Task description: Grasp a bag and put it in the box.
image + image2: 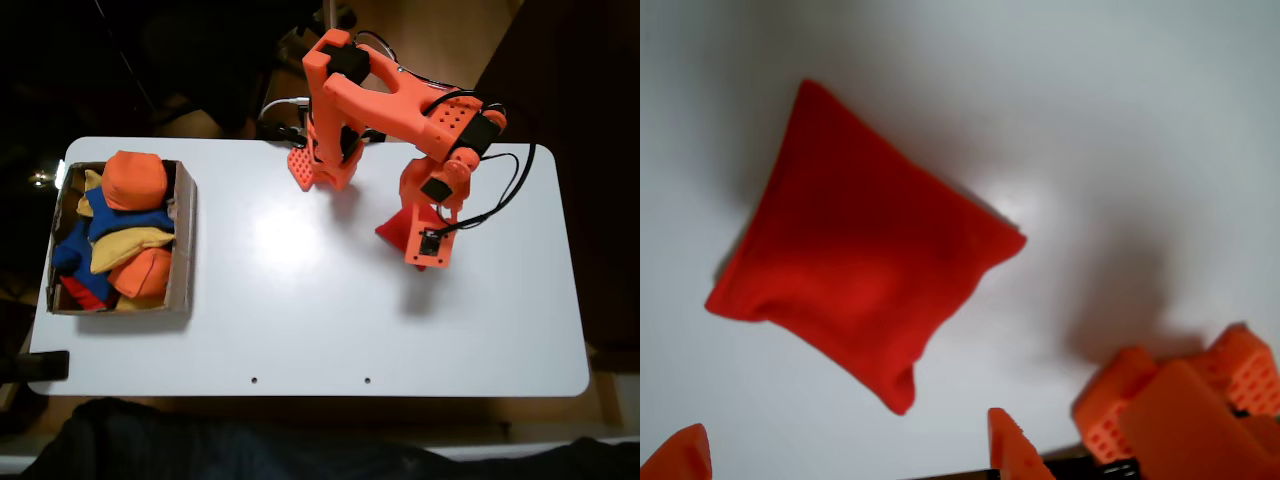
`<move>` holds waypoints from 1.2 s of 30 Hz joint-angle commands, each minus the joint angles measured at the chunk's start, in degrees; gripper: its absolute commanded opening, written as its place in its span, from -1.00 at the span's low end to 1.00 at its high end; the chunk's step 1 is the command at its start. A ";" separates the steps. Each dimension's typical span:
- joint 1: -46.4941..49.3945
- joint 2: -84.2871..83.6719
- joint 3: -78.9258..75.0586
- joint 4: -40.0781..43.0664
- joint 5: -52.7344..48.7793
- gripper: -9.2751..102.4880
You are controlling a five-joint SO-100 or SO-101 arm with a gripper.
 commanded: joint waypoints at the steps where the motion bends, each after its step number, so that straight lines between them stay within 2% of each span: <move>1: -0.79 -0.44 -0.53 0.00 -1.58 0.20; 7: -1.85 -2.02 -0.70 -0.35 -3.08 0.38; 11: -2.46 -3.87 -1.05 -0.97 -2.29 0.43; 22: -2.72 -10.55 -1.05 -6.15 5.98 0.44; 36: -1.49 -17.67 -1.14 -8.53 12.74 0.44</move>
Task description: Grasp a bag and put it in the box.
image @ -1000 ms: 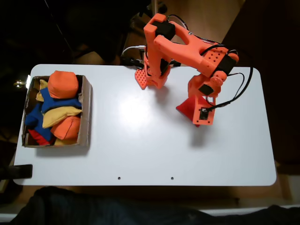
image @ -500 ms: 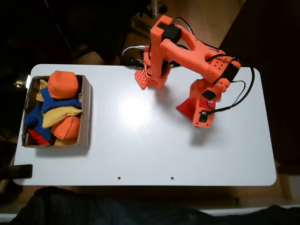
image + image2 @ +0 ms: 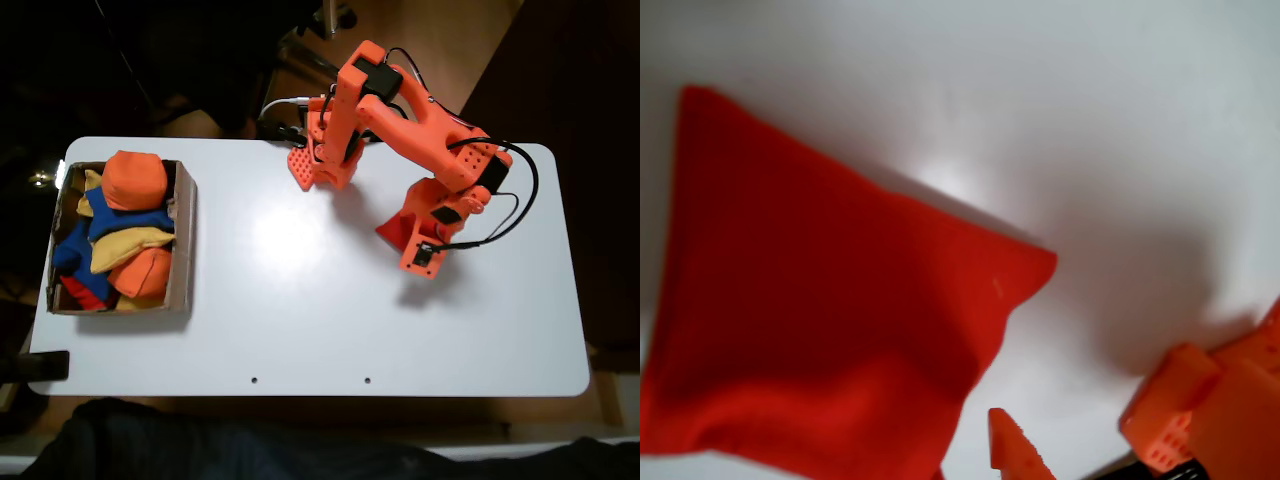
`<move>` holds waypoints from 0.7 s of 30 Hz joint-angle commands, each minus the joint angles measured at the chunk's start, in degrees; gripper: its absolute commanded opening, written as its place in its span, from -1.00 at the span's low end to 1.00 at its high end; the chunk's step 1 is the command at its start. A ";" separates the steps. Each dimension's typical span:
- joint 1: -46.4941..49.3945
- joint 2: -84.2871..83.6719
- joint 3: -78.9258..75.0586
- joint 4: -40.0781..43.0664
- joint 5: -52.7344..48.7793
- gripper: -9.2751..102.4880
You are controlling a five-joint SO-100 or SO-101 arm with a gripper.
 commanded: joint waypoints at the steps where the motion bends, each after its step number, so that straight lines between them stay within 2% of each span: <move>1: 0.62 -0.26 -1.14 -0.44 1.23 0.44; 21: 1.49 -7.47 -1.14 -2.72 6.68 0.44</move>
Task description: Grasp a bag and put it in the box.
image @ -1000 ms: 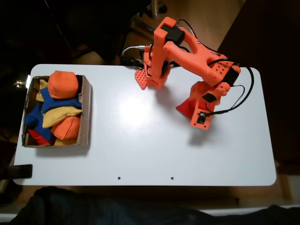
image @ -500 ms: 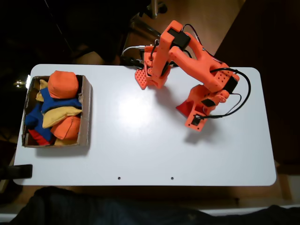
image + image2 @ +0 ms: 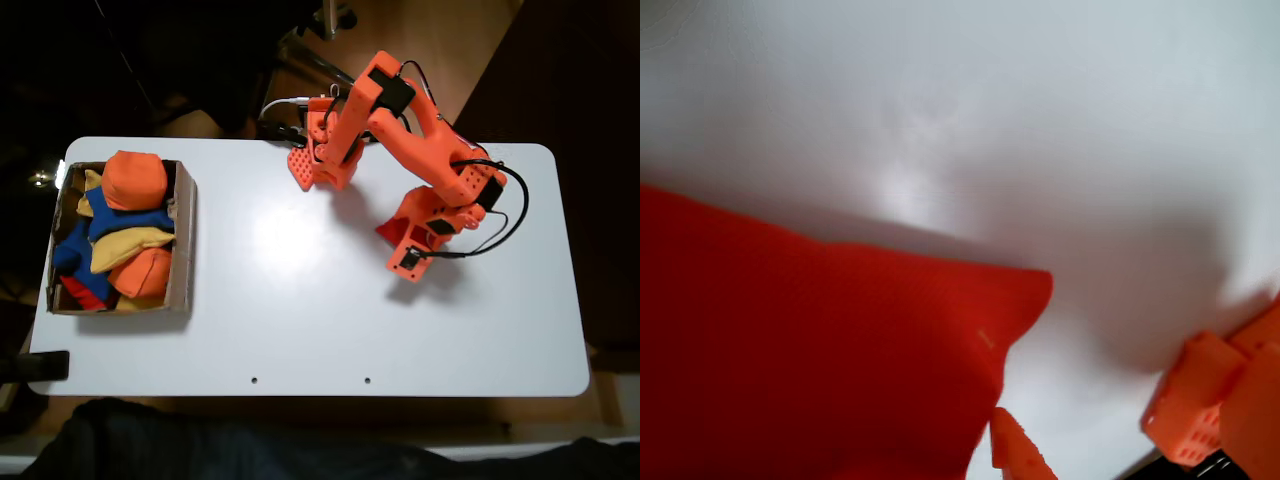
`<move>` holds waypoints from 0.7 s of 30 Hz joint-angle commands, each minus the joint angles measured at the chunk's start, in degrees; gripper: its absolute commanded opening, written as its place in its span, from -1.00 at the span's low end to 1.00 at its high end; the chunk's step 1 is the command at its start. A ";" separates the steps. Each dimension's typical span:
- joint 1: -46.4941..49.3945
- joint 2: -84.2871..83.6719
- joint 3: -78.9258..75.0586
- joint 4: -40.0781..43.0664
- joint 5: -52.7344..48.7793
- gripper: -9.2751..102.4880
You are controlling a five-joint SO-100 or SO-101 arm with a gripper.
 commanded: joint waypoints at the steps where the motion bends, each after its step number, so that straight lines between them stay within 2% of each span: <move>1: 0.35 -0.26 -1.05 -0.62 0.53 0.44; 16: -0.09 -4.39 -0.62 -2.11 3.16 0.44; 21: -0.44 -6.24 -0.53 -2.20 2.55 0.34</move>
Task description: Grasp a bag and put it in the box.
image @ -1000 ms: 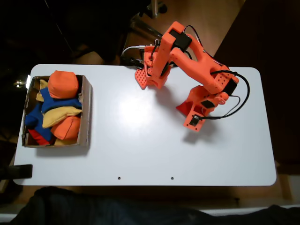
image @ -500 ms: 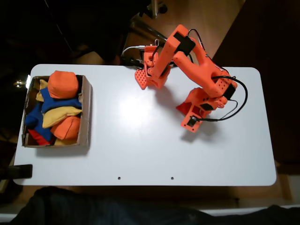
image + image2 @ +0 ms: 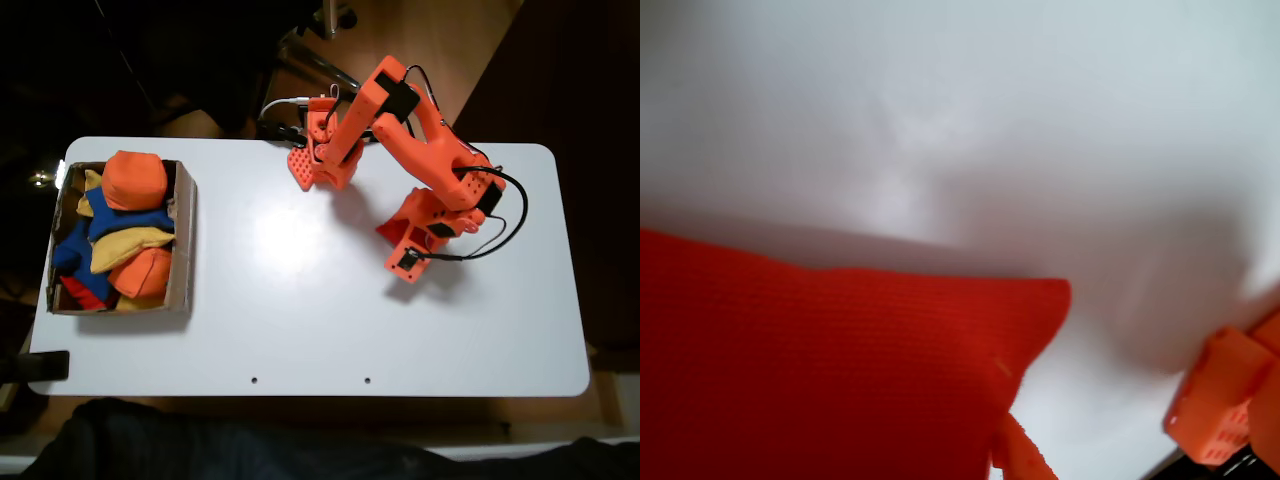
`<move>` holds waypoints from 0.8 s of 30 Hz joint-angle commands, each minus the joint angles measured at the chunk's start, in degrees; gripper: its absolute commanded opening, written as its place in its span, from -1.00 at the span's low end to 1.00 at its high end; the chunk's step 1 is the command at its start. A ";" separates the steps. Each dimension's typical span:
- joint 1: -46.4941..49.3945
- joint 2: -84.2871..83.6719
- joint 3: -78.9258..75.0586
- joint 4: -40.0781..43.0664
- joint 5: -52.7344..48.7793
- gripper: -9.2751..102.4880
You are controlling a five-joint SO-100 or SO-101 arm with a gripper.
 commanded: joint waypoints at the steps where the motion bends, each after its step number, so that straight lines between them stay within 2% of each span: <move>1: -0.53 -1.41 0.44 -0.62 -0.44 0.31; 16: -0.97 -3.25 0.18 -0.44 -2.72 -0.22; 21: -0.97 -3.34 0.00 -0.53 -3.34 -0.50; 24: -0.97 -3.34 0.00 -0.53 -3.52 -0.56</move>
